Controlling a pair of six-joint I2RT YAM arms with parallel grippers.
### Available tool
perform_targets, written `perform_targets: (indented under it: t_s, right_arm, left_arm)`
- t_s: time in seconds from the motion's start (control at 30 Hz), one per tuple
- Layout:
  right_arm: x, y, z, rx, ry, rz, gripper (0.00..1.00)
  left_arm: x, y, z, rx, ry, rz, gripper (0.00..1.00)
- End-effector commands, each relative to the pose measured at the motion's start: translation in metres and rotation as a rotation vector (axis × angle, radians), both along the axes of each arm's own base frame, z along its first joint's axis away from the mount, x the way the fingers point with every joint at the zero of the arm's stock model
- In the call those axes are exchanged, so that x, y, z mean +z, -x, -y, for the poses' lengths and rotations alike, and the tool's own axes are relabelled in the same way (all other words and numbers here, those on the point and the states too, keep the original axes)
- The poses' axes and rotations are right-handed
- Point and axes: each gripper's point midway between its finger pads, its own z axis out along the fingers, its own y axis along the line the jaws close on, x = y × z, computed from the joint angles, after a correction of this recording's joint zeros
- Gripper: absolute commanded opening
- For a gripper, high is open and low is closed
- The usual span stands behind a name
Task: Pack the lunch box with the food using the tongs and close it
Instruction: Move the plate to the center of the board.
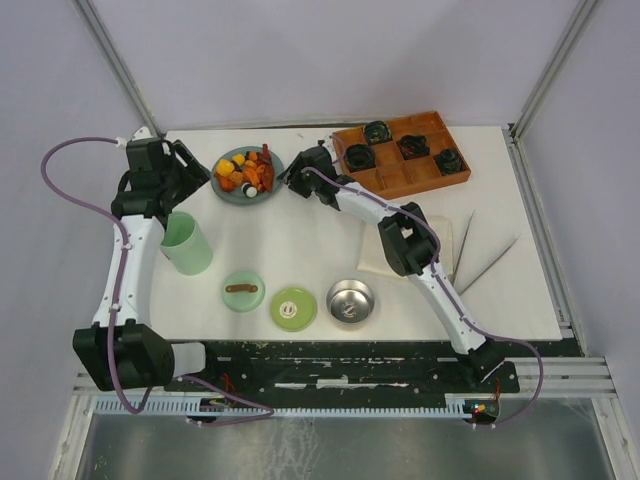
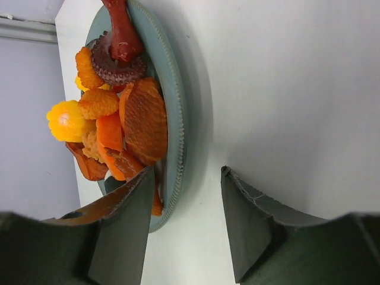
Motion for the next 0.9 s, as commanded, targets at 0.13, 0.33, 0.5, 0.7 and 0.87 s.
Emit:
perform_targets:
  t_s: [0.13,0.33,0.5,0.7,0.87]
  right_arm:
    - [0.007,-0.006,-0.019,-0.002,-0.031,0.02,0.49]
    - [-0.014,-0.01,-0.019,-0.044,-0.034,-0.012,0.37]
    - [-0.01,-0.008,-0.018,-0.043,-0.037,-0.013,0.2]
    - [0.004,0.002,0.007,-0.094,-0.013,0.006,0.09]
    - [0.029,0.01,0.036,-0.14,-0.014,0.021,0.07]
  left_arm:
    - [0.006,0.014,-0.002,-0.036,-0.049,0.005,0.77]
    - [0.007,0.019,0.0,-0.046,-0.048,-0.001,0.77]
    - [0.006,0.025,0.0,-0.048,-0.05,-0.006,0.77]
    - [0.005,0.031,0.005,-0.059,-0.029,-0.008,0.77]
    - [0.007,0.036,0.012,-0.079,0.0,0.003,0.77]
